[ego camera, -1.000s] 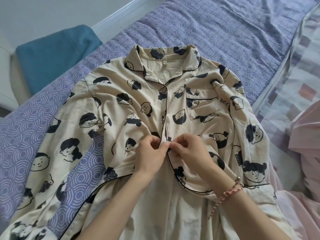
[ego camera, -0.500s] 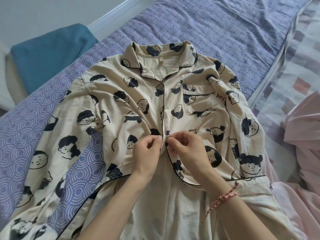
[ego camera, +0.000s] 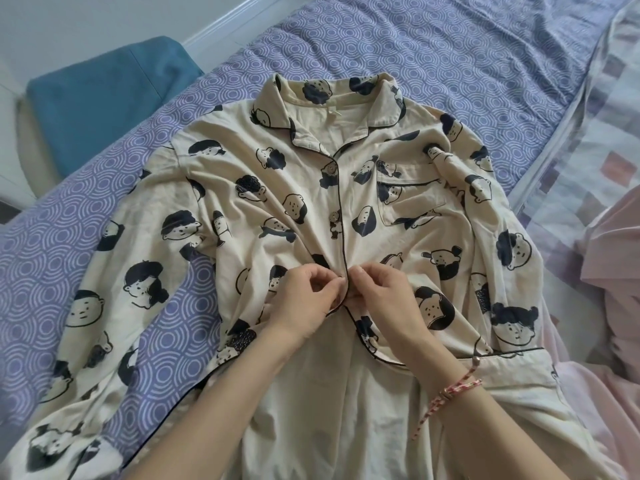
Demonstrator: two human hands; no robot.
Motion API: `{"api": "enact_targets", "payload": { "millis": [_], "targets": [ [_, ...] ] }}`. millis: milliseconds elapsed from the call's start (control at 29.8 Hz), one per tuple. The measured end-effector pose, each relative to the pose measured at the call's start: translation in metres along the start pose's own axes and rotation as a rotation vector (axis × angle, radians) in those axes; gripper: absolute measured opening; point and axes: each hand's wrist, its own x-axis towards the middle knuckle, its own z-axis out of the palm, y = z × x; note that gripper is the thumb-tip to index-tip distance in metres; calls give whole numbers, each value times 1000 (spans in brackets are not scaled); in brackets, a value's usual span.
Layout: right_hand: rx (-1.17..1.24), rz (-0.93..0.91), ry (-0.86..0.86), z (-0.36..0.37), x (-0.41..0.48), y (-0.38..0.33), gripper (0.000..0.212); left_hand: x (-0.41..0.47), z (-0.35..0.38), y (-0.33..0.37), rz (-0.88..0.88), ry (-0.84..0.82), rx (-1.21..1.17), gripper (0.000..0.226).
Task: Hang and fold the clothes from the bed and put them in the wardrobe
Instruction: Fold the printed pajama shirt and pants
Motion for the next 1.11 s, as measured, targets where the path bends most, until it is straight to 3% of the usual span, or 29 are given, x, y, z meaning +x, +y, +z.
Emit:
{"api": "enact_targets", "payload": {
  "millis": [67,134,235,302,436,504,571,672,739,839,974,1108],
  "targets": [
    [-90,-8,75,4,0,2,21,-2,2,-1,192,87,220,12],
    [-61,34,171,10,3,2,18,-6,4,1,332,166,270,9],
    [-47,89,254,17,7,4,21,-7,2,1,329,211,214,16],
    [-47,96,247,18,9,3,23,-5,1,1,221,184,119,21],
    [-96,6,124,6,8,2,18,4,-3,11,-235,-16,-298,24],
    [-130,3,77,-5,2,7,19,6,-11,9,-352,-32,-353,25],
    [-375,-20,1,-17,-10,13,17,1,-21,5,-236,10,-171,26],
    [-766,-109,-117,-27,-32,19,6,-26,-25,-5,69,-26,323,32],
    [-922,-145,-152,-28,-44,18,6,-42,-23,-17,273,16,575,24],
    [-1026,-135,-168,-27,-51,15,16,-54,-23,-29,349,95,574,13],
    [-1122,-101,-224,-27,-50,11,28,-64,-18,-24,259,179,502,44],
    [-838,-117,-197,-30,-53,11,28,-77,-1,-17,130,145,386,38]
  ]
}}
